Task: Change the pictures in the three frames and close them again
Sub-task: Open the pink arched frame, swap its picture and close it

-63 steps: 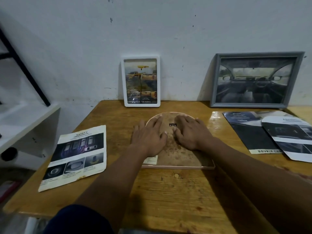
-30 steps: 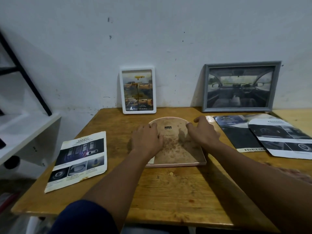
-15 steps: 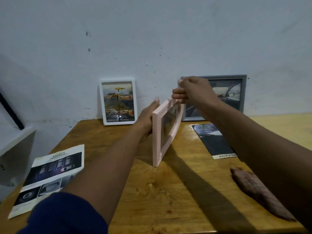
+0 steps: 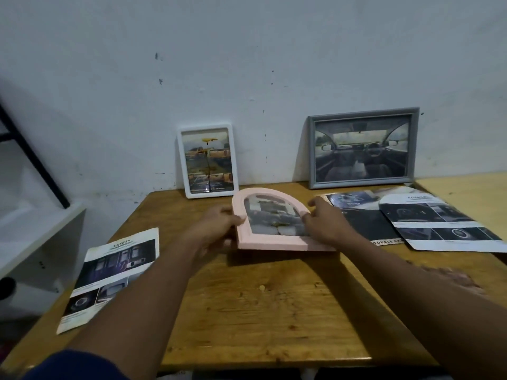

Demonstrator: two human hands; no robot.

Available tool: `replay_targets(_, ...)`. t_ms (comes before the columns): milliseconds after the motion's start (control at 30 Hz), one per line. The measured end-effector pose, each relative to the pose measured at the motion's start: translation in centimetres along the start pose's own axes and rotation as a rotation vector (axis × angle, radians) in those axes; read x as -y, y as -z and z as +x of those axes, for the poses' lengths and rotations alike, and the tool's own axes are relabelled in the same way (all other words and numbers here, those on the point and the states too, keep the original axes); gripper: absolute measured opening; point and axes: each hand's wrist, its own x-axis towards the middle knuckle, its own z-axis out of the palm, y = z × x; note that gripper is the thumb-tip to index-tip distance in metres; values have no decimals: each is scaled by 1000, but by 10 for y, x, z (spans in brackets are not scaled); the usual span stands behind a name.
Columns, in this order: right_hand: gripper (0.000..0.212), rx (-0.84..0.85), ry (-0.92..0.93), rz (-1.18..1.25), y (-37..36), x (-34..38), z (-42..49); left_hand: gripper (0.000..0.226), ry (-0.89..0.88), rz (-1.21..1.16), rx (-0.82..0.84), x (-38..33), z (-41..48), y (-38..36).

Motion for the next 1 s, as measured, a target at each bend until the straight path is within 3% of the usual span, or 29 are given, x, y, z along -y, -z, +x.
replay_targets(67, 43, -19, 8, -70, -2, -11, -3, 49, -12, 134, -33, 14, 1, -11)
replay_targets(167, 46, -41, 42, -181, -7, -16, -9, 47, -191, 589, -185, 30, 11, -20)
replay_targets(267, 47, -29, 79, -256, -10, -15, -13, 51, -259, 979, -330, 37, 19, -24)
replay_targets(433, 48, 23, 84, -315, 1, -15, -21, 57, -278, 1273, -389, 46, 19, -39)
replay_targets(767, 25, 52, -44, -477, 83, -45, -72, 70, -371, 1138, -279, 46, 7, -73)
replay_targets(1000, 37, 108, -184, -602, 114, -82, -121, 72, -389, 1139, -256, 61, 5, -91)
